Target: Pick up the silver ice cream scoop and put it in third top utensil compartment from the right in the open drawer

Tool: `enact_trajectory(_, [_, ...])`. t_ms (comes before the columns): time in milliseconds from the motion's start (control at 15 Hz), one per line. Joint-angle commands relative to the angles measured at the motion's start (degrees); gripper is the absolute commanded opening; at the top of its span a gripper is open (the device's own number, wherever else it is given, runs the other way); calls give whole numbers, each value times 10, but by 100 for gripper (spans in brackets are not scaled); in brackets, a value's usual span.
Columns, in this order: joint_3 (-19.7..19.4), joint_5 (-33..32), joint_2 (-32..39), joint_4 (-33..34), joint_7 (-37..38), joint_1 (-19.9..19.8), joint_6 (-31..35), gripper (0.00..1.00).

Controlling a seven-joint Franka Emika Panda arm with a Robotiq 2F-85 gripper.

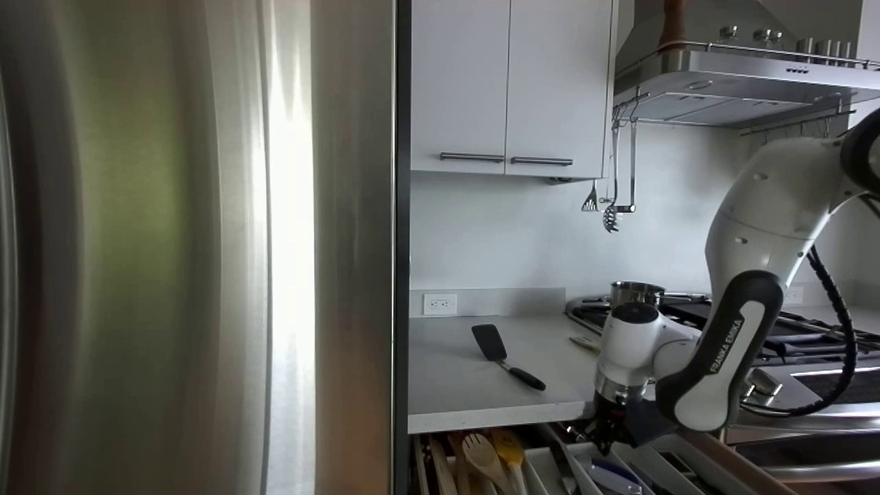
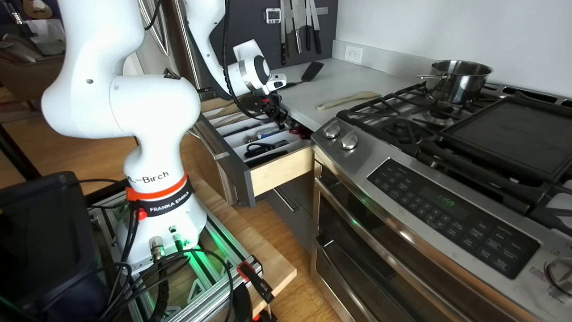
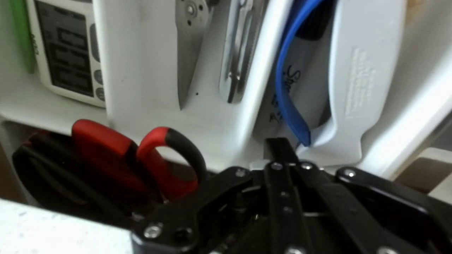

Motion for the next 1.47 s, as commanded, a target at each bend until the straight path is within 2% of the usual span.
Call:
enact_trajectory(0, [46, 73, -102, -6, -65, -34, -132, 0])
enact_trajectory(67, [46, 95, -116, 2, -73, -31, -168, 0])
enact_trajectory(133, [122, 87, -137, 15, -61, -109, -219, 0])
enact_trajectory(333, [229, 167, -165, 43, -99, -202, -345, 0])
enact_trajectory(533, [323, 211, -194, 66, -112, -285, -423, 0])
enact_trajectory(600, [350, 233, -206, 73, -124, -308, -447, 26])
enact_trajectory(667, [373, 241, -217, 80, -125, -325, -461, 27])
enact_trajectory(933, [430, 273, -266, 121, -155, -370, -521, 56])
enact_trajectory(1133, [438, 323, -301, 165, -226, -392, -589, 78])
enact_trajectory(1333, [430, 370, -339, 198, -321, -405, -652, 99])
enact_trajectory(1400, [450, 343, -315, 191, -276, -415, -620, 81])
